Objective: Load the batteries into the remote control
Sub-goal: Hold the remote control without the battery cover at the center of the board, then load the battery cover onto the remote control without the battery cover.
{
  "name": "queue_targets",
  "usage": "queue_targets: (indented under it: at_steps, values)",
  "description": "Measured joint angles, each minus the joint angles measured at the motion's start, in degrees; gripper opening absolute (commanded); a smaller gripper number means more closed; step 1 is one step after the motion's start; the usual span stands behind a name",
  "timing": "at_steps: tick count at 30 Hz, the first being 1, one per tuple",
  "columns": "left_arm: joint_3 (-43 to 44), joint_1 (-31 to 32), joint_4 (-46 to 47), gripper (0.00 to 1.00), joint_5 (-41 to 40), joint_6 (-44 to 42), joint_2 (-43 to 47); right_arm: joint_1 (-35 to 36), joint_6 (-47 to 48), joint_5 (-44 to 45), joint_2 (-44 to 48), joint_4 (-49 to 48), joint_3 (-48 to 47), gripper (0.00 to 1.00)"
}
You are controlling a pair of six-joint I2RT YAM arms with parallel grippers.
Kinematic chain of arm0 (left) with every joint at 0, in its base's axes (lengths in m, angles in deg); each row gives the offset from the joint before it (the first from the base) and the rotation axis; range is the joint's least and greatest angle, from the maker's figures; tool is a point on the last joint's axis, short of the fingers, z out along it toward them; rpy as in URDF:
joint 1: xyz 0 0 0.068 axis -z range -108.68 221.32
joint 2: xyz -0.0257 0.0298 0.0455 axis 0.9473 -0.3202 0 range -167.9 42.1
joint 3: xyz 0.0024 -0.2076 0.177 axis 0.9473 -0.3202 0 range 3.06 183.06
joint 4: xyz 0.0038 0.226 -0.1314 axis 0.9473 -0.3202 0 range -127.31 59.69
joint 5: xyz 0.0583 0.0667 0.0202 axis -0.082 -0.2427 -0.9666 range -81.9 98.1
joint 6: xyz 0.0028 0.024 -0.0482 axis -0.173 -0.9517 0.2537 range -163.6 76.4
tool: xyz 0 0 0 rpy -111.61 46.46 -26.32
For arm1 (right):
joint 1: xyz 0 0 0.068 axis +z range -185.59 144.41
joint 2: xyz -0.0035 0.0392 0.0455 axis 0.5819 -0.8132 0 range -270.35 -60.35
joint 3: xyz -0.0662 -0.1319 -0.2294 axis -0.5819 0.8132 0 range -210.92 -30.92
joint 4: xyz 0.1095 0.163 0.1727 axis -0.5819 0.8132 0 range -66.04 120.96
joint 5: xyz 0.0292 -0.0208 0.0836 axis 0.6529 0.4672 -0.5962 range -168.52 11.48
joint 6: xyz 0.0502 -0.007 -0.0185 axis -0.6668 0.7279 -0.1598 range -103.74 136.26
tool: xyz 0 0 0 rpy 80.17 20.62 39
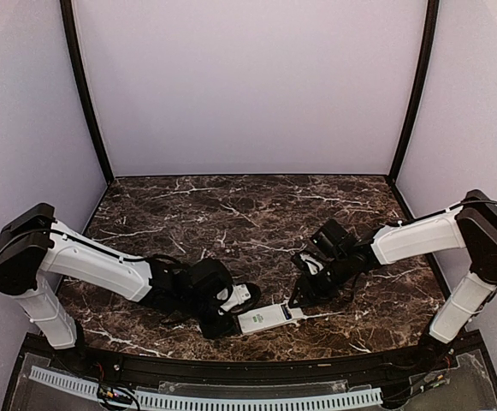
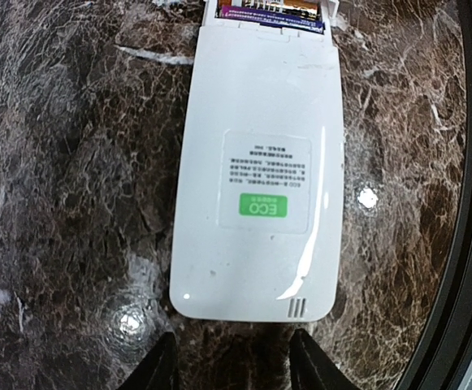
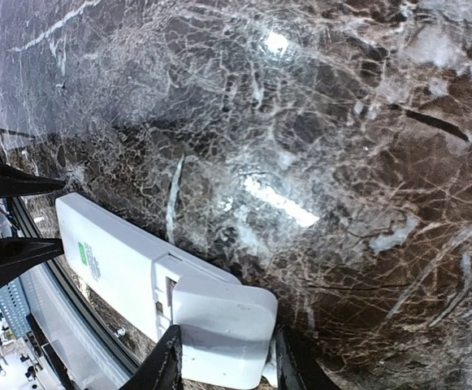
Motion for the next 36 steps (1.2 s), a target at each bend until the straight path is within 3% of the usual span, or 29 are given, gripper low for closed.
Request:
queue_targets:
  at_steps: [13,36]
  values:
    - [0.46,0.11,0.96,0.45,0.39,-0.09,-0.79,0.11,-0.83,-0.63,0.00,-0.98,0.11,0.31]
    - [0.85,0.17,0.98,0.45,0.50,-0.28,-1.14,2.58,-1.03,1.49,0.17,0.83,-0.90,0.31]
